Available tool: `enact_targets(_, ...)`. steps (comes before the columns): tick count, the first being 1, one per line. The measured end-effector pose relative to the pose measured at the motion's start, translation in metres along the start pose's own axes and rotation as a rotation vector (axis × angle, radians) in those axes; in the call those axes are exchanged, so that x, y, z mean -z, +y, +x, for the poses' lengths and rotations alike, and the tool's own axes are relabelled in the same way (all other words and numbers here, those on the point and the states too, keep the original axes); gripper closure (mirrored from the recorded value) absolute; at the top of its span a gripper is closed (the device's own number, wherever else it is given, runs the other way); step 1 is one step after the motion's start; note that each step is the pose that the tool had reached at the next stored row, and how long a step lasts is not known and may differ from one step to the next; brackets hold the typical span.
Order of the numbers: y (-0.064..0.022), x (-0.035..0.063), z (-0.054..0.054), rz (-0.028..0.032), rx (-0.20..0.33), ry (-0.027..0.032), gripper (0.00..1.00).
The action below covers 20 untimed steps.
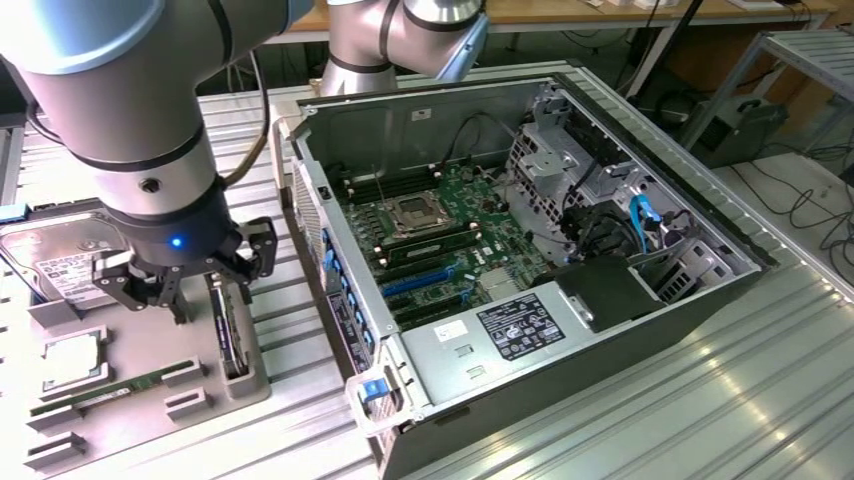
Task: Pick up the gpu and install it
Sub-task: 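Pick up the gpu and move the gpu toward the slot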
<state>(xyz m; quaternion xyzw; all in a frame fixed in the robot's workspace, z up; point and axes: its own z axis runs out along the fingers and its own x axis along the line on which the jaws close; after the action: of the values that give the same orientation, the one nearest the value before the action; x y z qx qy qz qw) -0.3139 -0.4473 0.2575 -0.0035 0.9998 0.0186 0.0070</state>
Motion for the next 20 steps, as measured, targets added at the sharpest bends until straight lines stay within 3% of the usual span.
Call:
enact_targets(5, -0.0002, -0.0048, -0.001, 0.006, -0.005, -0.0001, 0.34)
enact_targets(8, 0.0001, -0.0068, -0.001, 0.0217, -0.007, -0.0001, 0.34)
enact_targets(11, 0.0008, -0.0099, -0.001, 0.0317, -0.022, -0.0005, 0.34)
enact_targets(20, 0.0006, -0.0183, -0.001, 0.0352, -0.027, -0.0006, 0.34)
